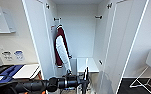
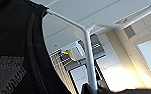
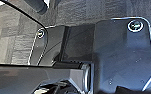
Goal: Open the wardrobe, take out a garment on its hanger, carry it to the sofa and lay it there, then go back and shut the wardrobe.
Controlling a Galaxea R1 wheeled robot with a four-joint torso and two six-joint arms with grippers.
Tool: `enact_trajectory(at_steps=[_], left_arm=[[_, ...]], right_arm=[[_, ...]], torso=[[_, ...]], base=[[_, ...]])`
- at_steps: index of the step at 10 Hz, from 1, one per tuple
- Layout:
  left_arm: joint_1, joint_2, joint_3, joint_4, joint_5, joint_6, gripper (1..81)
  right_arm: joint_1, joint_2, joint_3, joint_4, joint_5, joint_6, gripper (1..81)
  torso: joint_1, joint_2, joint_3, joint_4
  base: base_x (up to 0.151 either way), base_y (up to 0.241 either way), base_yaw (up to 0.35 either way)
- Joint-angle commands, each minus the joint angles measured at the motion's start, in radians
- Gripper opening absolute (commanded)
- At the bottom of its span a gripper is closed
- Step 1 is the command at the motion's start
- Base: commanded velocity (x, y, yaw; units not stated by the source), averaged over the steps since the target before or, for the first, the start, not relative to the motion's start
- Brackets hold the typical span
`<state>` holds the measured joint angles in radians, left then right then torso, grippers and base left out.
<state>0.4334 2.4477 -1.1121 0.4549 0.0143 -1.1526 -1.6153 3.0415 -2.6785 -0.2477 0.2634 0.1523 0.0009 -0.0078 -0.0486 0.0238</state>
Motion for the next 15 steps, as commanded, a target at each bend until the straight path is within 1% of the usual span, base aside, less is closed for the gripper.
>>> enact_trajectory(at_steps=[1, 11, 15], left_arm=[[-0.149, -0.008, 0.041, 0.033, -0.051, 0.011, 1.0], [-0.135, -0.015, 0.032, 0.041, -0.071, 0.013, 1.0], [-0.135, -0.019, 0.037, 0.044, -0.068, 0.014, 1.0]], right_arm=[[0.030, 0.004, 0.010, -0.016, -0.038, -0.004, 81.1], [0.028, 0.001, 0.010, -0.016, -0.038, -0.004, 81.1], [0.024, -0.008, 0.011, -0.015, -0.039, -0.002, 81.1]], torso=[[0.000, 0.000, 0.000, 0.000], [0.000, 0.000, 0.000, 0.000], [0.000, 0.000, 0.000, 0.000]], base=[[0.000, 0.000, 0.000], [0.000, 0.000, 0.000], [0.000, 0.000, -0.274]])
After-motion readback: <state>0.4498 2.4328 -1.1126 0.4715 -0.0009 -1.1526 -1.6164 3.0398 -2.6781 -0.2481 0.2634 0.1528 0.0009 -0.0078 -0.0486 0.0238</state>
